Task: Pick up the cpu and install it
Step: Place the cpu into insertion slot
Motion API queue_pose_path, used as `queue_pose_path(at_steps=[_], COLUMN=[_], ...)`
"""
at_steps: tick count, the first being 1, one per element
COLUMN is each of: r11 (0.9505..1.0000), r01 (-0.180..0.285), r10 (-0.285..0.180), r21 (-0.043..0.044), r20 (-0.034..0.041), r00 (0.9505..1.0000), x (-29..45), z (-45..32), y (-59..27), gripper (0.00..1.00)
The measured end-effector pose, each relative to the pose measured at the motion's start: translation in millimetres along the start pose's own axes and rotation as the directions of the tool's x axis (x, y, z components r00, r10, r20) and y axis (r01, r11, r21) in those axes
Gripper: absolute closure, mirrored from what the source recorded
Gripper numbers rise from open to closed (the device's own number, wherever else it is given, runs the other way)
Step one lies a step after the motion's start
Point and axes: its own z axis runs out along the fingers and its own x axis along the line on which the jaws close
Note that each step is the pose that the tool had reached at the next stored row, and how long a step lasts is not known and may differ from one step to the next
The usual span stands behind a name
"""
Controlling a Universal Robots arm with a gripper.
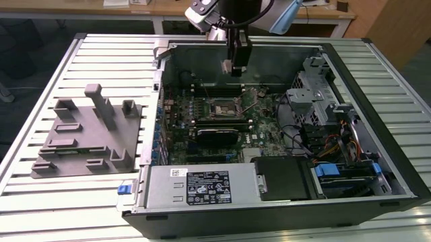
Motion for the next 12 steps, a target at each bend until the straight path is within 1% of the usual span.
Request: queue_pose_path(at_steps=[9,12], r11=[1.0,1.0], r01=[0.004,0.007], r10=[-0.004,-0.007], r21=[-0.0011,-0.0015], r20=[0.0,-0.0003], r00=[1.0,1.0], x=[1.2,2.3], z=[9.7,14.2], y=[-0.4,-0.7], gripper=[0.46,0.46])
